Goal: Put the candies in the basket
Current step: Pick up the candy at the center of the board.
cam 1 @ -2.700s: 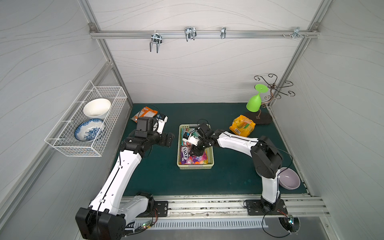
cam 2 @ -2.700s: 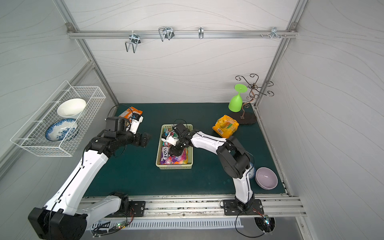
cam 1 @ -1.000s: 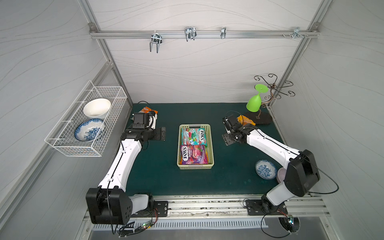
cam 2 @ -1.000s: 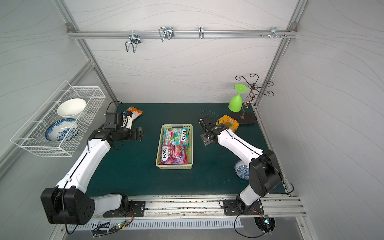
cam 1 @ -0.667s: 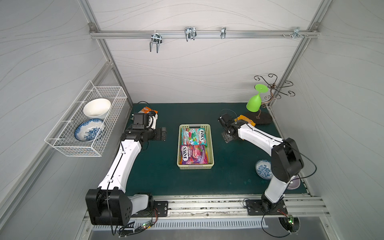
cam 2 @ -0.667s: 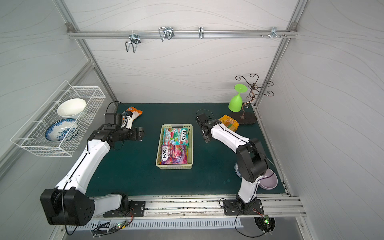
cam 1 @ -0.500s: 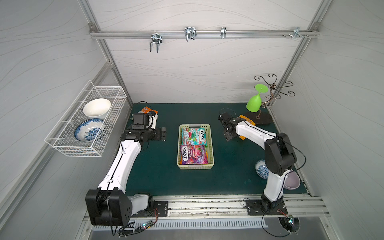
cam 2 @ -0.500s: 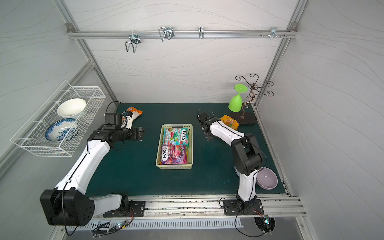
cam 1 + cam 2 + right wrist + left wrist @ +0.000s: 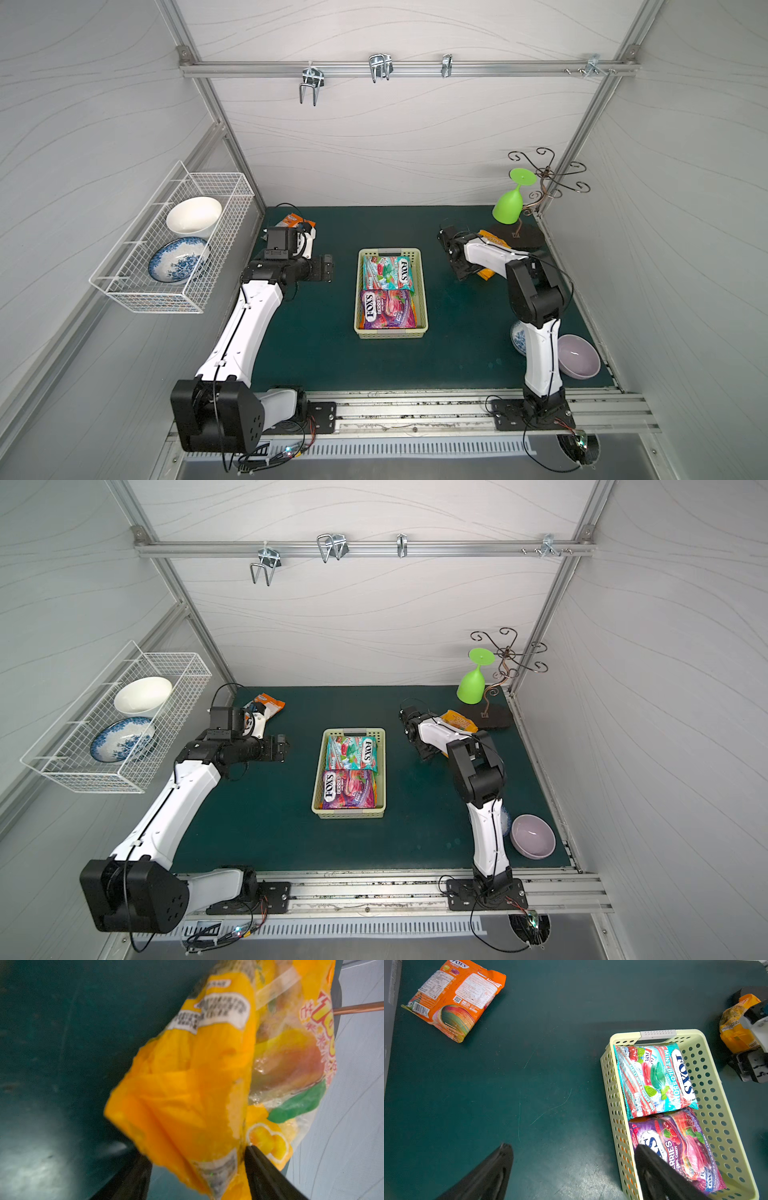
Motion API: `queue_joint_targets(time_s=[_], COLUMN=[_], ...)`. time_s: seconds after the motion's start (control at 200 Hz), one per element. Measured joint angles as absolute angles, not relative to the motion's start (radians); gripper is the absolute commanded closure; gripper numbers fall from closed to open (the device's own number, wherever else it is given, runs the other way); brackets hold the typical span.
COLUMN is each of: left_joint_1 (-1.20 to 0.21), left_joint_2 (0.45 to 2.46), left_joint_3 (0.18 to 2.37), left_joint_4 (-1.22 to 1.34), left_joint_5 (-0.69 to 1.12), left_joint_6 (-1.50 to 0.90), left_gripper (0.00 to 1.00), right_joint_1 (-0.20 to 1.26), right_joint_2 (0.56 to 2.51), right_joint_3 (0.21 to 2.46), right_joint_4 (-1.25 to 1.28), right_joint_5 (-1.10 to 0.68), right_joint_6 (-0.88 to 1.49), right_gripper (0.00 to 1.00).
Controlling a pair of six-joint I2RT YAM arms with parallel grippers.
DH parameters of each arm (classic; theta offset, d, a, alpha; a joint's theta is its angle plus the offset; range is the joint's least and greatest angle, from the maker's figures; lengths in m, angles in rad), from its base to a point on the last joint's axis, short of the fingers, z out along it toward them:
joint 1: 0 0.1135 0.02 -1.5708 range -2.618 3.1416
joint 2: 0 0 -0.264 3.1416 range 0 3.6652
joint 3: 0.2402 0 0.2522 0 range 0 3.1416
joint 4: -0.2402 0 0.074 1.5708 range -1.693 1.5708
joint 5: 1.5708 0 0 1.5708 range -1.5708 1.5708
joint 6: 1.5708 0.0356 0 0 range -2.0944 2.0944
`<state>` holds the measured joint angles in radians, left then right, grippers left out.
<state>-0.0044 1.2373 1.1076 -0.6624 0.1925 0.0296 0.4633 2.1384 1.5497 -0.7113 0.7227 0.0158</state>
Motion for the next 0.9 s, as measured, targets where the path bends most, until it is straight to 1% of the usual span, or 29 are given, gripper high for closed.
queue_joint_targets(time_s=[0.065,0.105,0.135,0.175,0.34,0.42,0.75,0.901], left_joint_1=[-0.004,-0.004,-0.004,-0.004,-0.004,-0.004,-0.004,-0.003], left_joint_2=[1.235,1.233,1.232,1.230,1.227,1.224,1.219,1.218], left_joint_3=[1.108,1.108,1.107,1.106,1.106,1.106,1.106,1.110], left_joint_4=[-0.664,-0.664,-0.664,-0.661,-0.665,-0.664,-0.665,-0.676], left_joint_5=[0.196,0.196,0.196,0.196,0.199,0.198,0.195,0.191], left_joint_6=[0.030,0.030,0.030,0.030,0.030,0.031,0.048,0.064], left_gripper=[0.05,0.05,0.05,0.05,0.05,0.05,0.05,0.05], right_joint_1=[0.463,0.460,0.459,0.459,0.459,0.460,0.463,0.463], right_joint_2=[2.141,2.141,2.141,2.141,2.135,2.117,1.959,1.913], right_joint_3=[1.554,1.555,1.555,1.555,1.576,1.581,1.606,1.679], right_joint_4=[-0.709,-0.706,-0.703,-0.700,-0.726,-0.748,-0.941,-1.046], right_joint_5=[0.734,0.742,0.744,0.751,0.743,0.711,0.461,0.345], right_joint_6=[0.001,0.001,0.001,0.003,0.000,0.010,0.120,0.181], right_gripper=[0.68,0.84,0.93,1.00,1.00,1.00,1.00,1.00])
